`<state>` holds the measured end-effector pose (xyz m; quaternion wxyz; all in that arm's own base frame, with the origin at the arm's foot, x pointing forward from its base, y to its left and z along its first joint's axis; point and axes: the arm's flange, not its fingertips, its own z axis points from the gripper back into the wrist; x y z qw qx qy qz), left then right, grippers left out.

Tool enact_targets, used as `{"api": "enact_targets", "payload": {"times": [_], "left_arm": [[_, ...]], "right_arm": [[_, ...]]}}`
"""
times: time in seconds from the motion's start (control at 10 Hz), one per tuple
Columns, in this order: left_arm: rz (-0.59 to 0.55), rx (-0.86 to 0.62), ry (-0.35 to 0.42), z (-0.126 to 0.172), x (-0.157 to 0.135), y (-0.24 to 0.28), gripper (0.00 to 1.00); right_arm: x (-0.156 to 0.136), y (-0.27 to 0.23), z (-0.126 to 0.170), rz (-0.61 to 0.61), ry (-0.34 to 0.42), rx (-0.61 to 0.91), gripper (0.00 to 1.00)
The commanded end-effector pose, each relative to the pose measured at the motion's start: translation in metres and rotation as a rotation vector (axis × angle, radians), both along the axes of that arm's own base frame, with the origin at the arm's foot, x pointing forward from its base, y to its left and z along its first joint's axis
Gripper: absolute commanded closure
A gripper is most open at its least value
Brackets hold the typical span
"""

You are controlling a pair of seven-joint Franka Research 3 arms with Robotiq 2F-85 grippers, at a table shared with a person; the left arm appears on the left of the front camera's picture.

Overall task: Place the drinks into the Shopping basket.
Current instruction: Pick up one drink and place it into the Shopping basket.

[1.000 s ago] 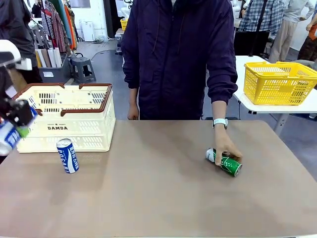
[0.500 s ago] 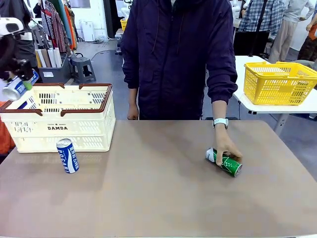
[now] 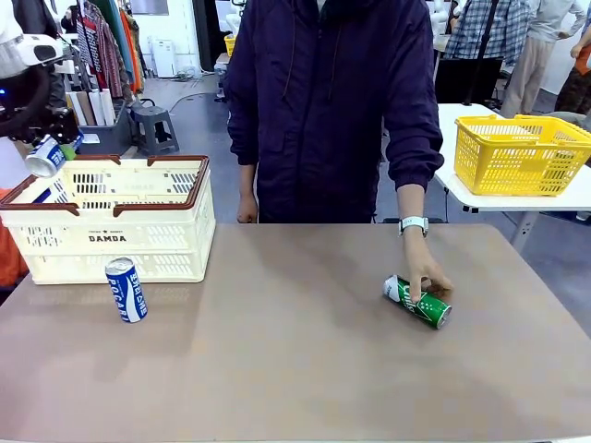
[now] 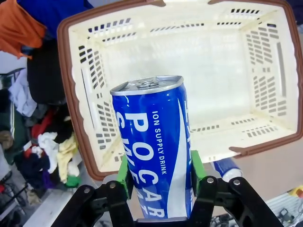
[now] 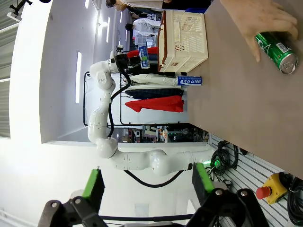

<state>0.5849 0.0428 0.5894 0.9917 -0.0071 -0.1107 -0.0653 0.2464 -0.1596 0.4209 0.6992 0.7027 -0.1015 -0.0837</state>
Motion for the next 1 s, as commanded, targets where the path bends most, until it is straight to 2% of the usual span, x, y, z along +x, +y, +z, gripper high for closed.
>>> {"api": "enact_targets", "payload": {"times": [0.0, 0.1, 0.4, 0.5, 0.7, 0.9], "left_arm": [[-0.019, 0.003, -0.007, 0.003, -0.013, 0.003, 1.00], [0.000, 0.000, 0.000, 0.000, 0.000, 0.000, 1.00], [0.013, -0.056, -0.038, -0.040, 0.044, 0.002, 1.00], [0.026, -0.055, 0.001, -0.054, 0.055, 0.004, 1.00], [0.044, -0.036, -0.002, -0.083, 0.078, 0.001, 1.00], [0.013, -0.037, 0.130, -0.113, 0.094, -0.006, 1.00]], "right_arm": [[0.001, 0.001, 0.007, -0.005, 0.014, 0.021, 0.00], [0.001, 0.001, 0.007, -0.005, 0.014, 0.021, 0.00], [0.001, 0.001, 0.007, -0.005, 0.014, 0.021, 0.00], [0.001, 0.001, 0.007, -0.005, 0.014, 0.021, 0.00], [0.001, 0.001, 0.007, -0.005, 0.014, 0.021, 0.00], [0.001, 0.001, 0.007, -0.005, 0.014, 0.021, 0.00]]}}
